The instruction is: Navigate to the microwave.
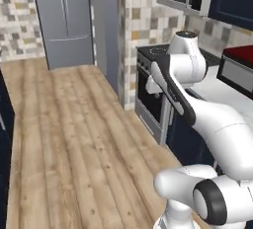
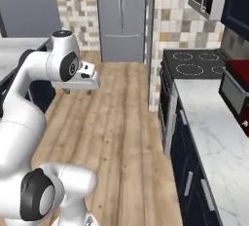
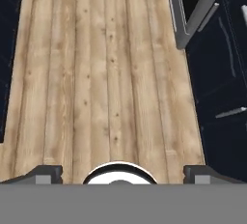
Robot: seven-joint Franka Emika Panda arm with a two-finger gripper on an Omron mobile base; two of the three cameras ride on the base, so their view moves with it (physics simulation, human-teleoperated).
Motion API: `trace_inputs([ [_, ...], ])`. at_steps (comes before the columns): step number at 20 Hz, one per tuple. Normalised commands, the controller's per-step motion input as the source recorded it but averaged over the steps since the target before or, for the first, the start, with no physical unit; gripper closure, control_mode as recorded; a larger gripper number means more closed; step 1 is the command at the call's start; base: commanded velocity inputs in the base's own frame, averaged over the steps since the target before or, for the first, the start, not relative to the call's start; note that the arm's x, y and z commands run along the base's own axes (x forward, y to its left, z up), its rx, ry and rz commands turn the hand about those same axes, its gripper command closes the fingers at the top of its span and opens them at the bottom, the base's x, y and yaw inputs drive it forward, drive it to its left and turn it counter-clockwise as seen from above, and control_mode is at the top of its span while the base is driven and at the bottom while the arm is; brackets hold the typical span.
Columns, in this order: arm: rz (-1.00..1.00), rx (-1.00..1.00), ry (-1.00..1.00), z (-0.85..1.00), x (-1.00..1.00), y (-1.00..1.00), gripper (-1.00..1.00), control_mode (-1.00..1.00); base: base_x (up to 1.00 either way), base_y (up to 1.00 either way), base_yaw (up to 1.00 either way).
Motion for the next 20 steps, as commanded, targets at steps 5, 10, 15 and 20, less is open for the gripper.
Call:
trace_inputs([
  [5,0.00,0.00,0.00,0.00,0.00,0.00,-1.00,1.00,1.00,0.48,-0.43],
  [10,0.00,0.00,0.00,0.00,0.00,0.00,-1.00,1.00,1.00,0.54,-0.48],
  [15,0.00,0.00,0.00,0.00,0.00,0.00,-1.00,1.00,1.00,0.63,-0.49],
  [20,0.00,0.00,0.00,0.00,0.00,0.00,-1.00,1.00,1.00,0.74,-0.51],
])
